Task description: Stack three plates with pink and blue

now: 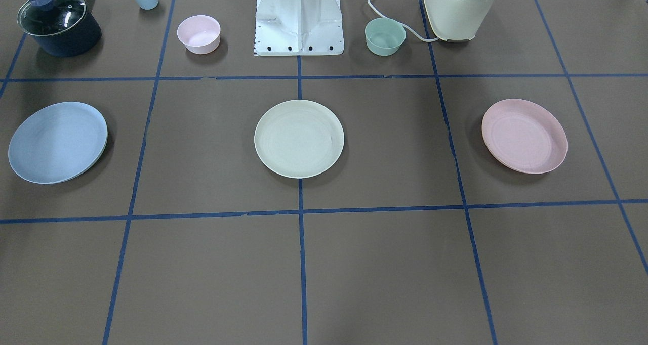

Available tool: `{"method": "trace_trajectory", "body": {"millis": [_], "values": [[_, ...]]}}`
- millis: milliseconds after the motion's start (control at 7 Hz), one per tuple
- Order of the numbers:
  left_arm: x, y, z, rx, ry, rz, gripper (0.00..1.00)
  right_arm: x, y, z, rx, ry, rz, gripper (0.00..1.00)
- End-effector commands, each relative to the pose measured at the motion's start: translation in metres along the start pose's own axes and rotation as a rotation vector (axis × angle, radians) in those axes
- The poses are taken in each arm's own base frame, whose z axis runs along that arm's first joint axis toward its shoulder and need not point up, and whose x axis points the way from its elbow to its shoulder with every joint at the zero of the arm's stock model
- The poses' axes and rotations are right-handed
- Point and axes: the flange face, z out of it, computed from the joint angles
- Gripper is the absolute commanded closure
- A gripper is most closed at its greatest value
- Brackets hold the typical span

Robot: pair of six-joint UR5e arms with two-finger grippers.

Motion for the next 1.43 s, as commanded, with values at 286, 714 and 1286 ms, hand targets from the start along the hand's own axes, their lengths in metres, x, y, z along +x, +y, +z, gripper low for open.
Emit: {"method": "trace_trajectory", "body": {"millis": [286, 714, 1286], "values": [[0.000, 0.001, 0.008, -0.020, 0.006, -0.008, 0.00, -0.015, 0.012, 0.049, -0.049, 0.065, -0.061, 0.00], [0.042, 0.019, 0.128, -0.262, 0.130, -0.045, 0.00, -0.017, 0.011, 0.048, -0.044, 0.060, -0.065, 0.00], [0.062, 0.026, 0.201, -0.322, 0.164, -0.055, 0.05, -0.025, 0.014, 0.046, -0.056, 0.000, -0.067, 0.00]]}}
